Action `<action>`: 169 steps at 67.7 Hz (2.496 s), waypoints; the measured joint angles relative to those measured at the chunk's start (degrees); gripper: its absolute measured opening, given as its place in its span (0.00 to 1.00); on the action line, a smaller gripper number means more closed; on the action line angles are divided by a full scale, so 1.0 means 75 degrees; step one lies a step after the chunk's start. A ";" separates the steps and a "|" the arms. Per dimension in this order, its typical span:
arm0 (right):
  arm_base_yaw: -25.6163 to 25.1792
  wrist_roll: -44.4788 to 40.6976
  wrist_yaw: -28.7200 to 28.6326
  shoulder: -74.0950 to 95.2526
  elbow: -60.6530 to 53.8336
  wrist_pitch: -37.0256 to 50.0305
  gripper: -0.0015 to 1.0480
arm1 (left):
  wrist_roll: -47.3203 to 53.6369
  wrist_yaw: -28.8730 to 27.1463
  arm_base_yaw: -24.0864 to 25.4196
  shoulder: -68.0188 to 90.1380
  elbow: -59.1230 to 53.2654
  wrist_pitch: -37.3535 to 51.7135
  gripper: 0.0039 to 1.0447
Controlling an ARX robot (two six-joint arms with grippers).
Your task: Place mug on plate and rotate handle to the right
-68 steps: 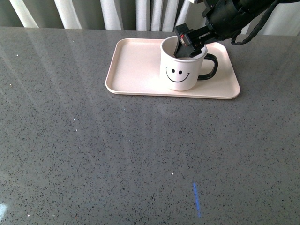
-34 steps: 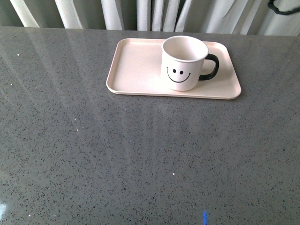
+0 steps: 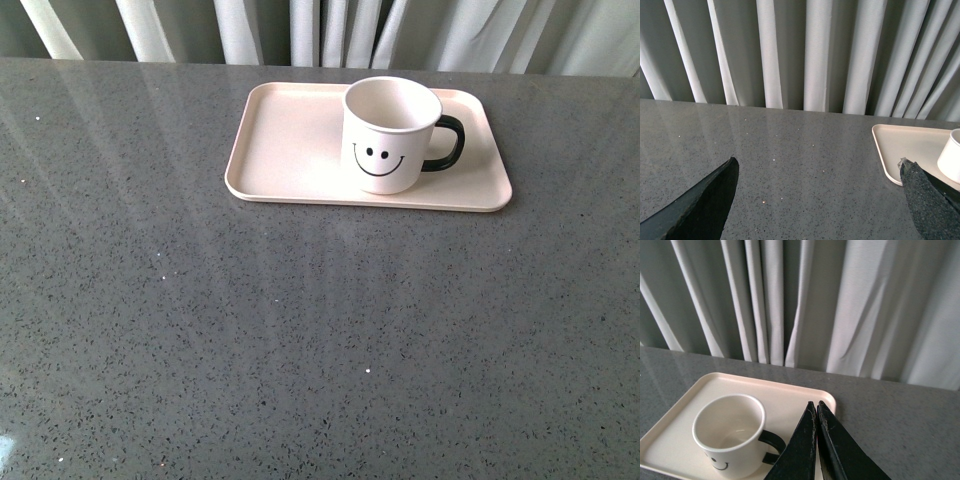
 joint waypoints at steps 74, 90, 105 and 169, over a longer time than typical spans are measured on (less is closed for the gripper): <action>-0.0041 0.0003 -0.0023 -0.6073 -0.2993 -0.3045 0.02 | 0.0000 0.0000 0.0000 0.0000 0.0000 0.0000 0.91; -0.0041 0.0003 -0.0023 -0.7426 -0.3002 -0.4275 0.02 | 0.0000 0.0000 0.0000 0.0000 0.0000 0.0000 0.91; -0.0041 0.0003 -0.0023 -0.8314 -0.3002 -0.5112 0.02 | 0.0000 0.0000 0.0000 0.0000 0.0000 0.0000 0.91; -0.0041 0.0003 -0.0023 -1.1377 -0.3002 -0.8198 0.02 | 0.0000 0.0000 0.0000 0.0000 0.0000 0.0000 0.91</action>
